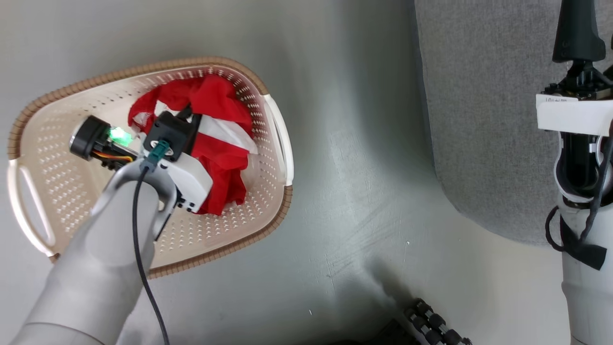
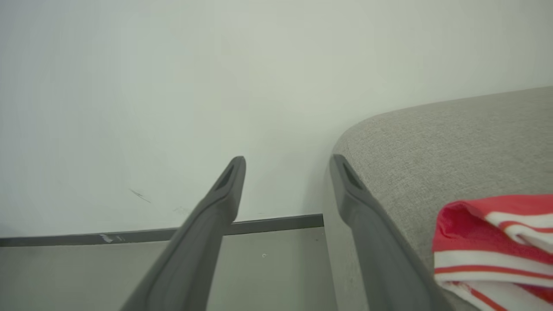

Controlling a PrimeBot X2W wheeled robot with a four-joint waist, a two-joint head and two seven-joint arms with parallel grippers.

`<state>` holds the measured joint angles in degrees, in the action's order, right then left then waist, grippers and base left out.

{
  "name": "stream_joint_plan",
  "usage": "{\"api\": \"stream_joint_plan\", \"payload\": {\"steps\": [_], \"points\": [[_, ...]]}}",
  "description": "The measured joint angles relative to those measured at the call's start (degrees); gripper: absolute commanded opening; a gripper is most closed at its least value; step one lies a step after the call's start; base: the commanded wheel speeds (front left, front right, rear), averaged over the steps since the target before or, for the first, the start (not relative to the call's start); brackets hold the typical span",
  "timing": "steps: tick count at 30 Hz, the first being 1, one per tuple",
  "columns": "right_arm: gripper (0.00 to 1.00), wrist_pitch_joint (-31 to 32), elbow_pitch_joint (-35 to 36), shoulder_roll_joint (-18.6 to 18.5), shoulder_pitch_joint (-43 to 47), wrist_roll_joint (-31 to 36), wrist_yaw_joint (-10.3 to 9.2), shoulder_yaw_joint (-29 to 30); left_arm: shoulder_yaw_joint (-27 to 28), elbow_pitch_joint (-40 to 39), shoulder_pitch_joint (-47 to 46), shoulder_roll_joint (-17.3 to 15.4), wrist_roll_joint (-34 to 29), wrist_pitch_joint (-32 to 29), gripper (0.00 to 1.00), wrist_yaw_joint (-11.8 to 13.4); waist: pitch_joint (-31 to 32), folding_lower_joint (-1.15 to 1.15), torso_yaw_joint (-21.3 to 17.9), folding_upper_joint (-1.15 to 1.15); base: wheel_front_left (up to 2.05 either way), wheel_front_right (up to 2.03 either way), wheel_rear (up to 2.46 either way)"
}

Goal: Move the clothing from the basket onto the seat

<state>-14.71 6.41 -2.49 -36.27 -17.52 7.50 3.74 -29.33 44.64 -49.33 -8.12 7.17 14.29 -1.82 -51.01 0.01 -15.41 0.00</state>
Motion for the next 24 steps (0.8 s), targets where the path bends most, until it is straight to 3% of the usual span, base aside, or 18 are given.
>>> {"api": "stream_joint_plan", "payload": {"steps": [7,16,24], "points": [[1.0,-0.01,-2.44,-0.01,2.09,1.67,0.0,1.04,1.37,-4.46,3.59,0.71,1.32,0.16,0.0,1.24,2.9,0.0,1.42,0.0,0.0,0.0,0.0],[1.0,-0.01,-5.68,-0.94,4.72,2.57,0.0,1.15,4.38,-15.77,6.49,0.52,2.78,0.16,0.0,2.72,7.13,0.0,3.68,0.0,0.0,0.0,0.0],[1.0,-0.01,-8.21,-1.69,6.76,2.9,0.0,1.22,5.8,-22.14,10.59,0.08,4.01,0.16,0.0,2.76,11.52,0.0,5.7,0.0,0.0,0.0,0.0]]}}
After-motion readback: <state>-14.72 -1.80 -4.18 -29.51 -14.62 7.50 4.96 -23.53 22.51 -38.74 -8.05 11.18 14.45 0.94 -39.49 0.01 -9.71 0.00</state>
